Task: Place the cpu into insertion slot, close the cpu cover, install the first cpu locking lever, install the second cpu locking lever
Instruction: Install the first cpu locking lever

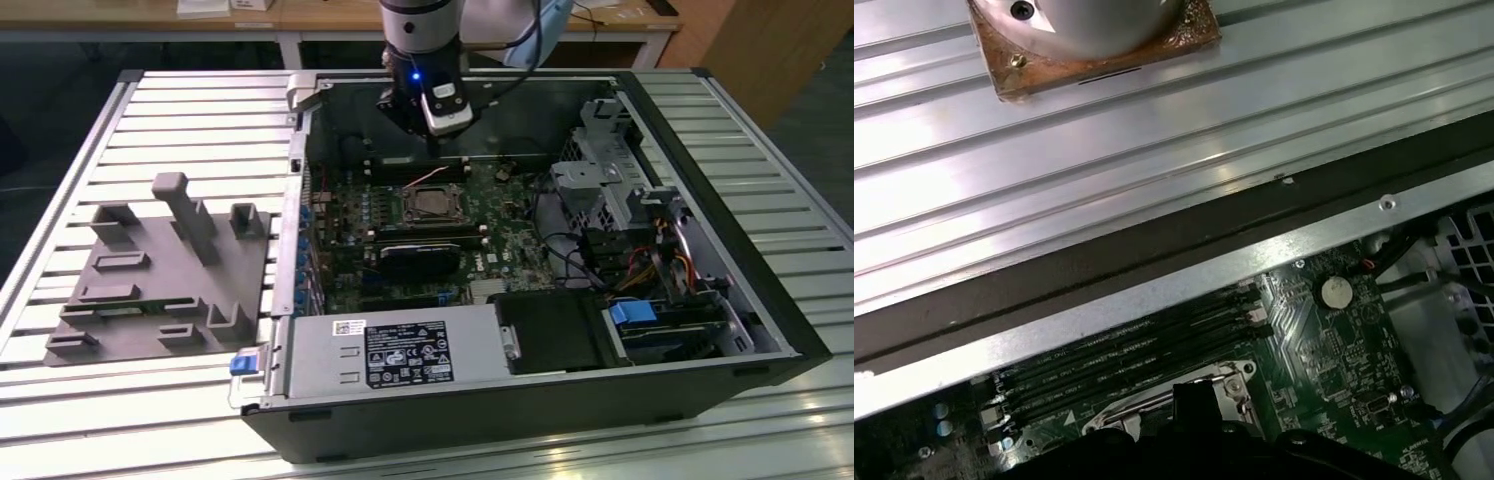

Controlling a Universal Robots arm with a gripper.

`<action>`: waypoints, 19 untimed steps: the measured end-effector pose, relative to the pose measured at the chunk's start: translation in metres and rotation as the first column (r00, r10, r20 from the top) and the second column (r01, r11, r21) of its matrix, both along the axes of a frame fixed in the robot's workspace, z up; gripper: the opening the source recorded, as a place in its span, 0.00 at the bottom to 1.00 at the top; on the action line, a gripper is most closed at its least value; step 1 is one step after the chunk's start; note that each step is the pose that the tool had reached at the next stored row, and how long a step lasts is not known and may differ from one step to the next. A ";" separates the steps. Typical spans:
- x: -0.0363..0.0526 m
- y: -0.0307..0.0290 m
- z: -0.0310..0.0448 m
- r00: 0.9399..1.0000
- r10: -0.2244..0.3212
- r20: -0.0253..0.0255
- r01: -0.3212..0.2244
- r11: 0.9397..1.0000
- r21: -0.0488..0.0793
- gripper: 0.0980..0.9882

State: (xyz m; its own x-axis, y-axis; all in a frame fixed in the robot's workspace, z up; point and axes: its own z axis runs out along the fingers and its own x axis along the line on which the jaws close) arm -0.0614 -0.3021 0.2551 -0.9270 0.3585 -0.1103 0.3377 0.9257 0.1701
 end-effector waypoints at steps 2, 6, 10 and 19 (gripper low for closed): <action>-0.0003 -0.0011 -0.0025 1.000 0.000 0.001 0.000 1.000 0.002 0.00; -0.0010 -0.0025 -0.0064 1.000 0.002 0.006 -0.002 1.000 0.008 0.00; -0.0017 -0.0038 -0.0096 1.000 0.005 0.015 -0.006 1.000 0.015 0.00; -0.0056 -0.0059 -0.0181 1.000 0.016 0.027 -0.017 0.999 0.030 0.00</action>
State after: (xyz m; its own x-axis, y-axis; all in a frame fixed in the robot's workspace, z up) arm -0.0670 -0.3080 0.2370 -0.9297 0.3468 -0.1244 0.3175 0.9254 0.2068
